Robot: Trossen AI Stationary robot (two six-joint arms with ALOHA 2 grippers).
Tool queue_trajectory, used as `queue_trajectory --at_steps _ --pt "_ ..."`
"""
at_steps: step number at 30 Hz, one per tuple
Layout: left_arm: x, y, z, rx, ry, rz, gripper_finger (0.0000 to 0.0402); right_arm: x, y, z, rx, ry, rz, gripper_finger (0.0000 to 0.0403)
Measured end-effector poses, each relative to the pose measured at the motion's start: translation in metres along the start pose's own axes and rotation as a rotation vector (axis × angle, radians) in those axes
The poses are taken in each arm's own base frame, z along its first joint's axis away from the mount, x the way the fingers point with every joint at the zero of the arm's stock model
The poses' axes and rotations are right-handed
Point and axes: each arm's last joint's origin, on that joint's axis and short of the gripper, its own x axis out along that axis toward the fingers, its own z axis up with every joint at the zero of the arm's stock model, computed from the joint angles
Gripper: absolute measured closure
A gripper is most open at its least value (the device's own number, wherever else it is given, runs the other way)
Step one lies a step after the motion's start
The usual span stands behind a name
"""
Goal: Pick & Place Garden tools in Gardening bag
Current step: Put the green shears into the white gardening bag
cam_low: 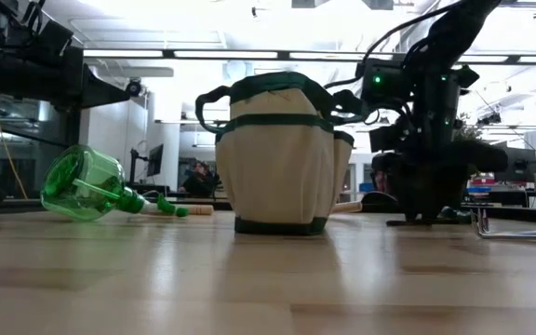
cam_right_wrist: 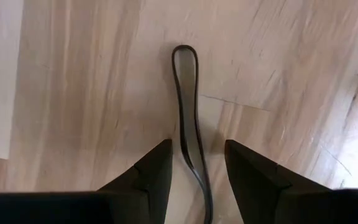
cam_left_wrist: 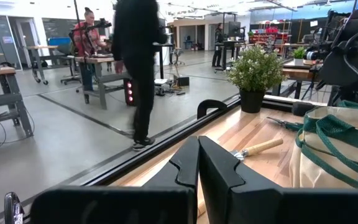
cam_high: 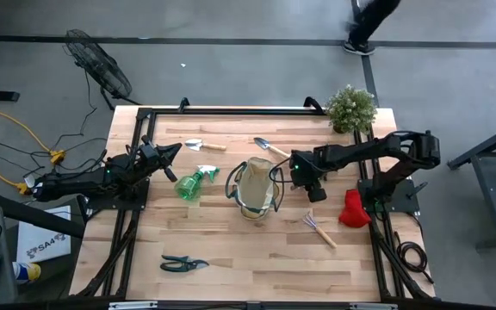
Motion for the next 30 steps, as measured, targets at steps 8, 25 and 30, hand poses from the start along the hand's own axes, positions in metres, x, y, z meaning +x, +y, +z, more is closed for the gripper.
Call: queue_trajectory --at_steps 8,25,30 --pt "0.000 0.000 0.000 0.000 0.000 0.000 0.0396 0.004 0.000 0.000 0.000 0.006 0.028 0.0307" --pt "0.000 0.000 0.000 0.000 0.000 -0.002 0.0396 0.000 0.003 -0.002 0.104 0.027 0.026 0.0399" --pt "0.000 0.000 0.000 0.000 0.000 -0.002 0.0396 -0.013 0.007 -0.008 0.176 0.023 0.059 0.0399"
